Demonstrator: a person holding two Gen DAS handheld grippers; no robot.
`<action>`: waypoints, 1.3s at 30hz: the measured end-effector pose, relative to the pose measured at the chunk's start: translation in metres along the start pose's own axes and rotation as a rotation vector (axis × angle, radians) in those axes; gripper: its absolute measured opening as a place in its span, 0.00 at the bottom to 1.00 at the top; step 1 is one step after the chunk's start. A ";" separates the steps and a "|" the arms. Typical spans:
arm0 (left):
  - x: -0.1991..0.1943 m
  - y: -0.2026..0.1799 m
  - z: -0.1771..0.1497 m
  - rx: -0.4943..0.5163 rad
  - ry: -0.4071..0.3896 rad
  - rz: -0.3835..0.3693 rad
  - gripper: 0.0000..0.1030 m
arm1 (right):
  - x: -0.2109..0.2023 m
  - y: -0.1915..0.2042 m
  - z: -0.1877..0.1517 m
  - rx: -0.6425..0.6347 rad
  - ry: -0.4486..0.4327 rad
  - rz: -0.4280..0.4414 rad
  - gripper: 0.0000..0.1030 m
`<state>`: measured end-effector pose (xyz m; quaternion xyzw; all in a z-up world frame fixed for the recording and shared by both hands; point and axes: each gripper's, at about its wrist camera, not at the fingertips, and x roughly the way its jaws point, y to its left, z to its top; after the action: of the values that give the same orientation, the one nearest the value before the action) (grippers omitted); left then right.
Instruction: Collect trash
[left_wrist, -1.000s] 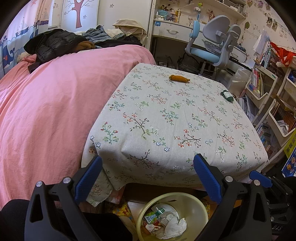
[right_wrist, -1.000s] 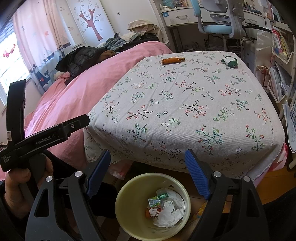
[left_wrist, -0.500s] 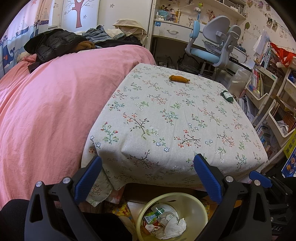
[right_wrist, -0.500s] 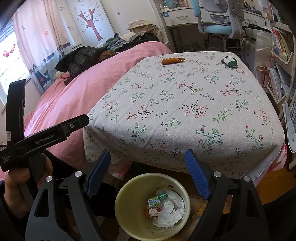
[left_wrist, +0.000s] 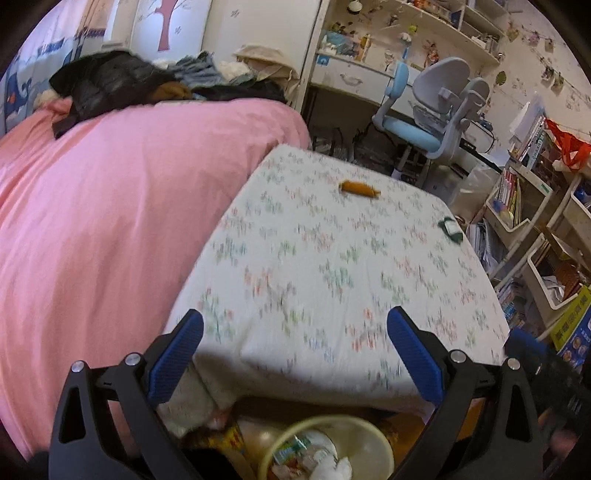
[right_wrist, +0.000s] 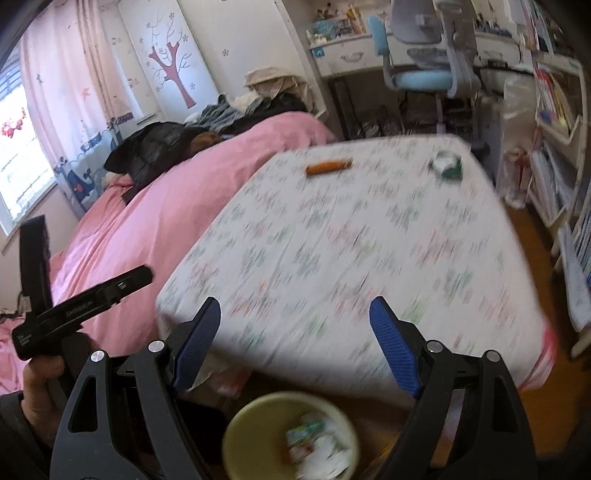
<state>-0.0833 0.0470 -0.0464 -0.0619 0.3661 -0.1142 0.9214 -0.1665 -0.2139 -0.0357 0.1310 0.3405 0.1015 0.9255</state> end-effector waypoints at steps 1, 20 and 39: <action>0.003 -0.003 0.008 0.019 -0.012 -0.005 0.92 | 0.002 -0.007 0.013 -0.012 -0.008 -0.018 0.77; 0.178 -0.077 0.120 0.453 0.048 -0.146 0.92 | 0.130 -0.167 0.142 0.097 -0.024 -0.207 0.78; 0.299 -0.120 0.155 0.564 0.248 -0.180 0.37 | 0.193 -0.210 0.163 0.108 0.092 -0.255 0.54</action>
<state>0.2141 -0.1410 -0.1080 0.1783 0.4224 -0.2988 0.8369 0.1057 -0.3875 -0.0982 0.1317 0.4015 -0.0293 0.9059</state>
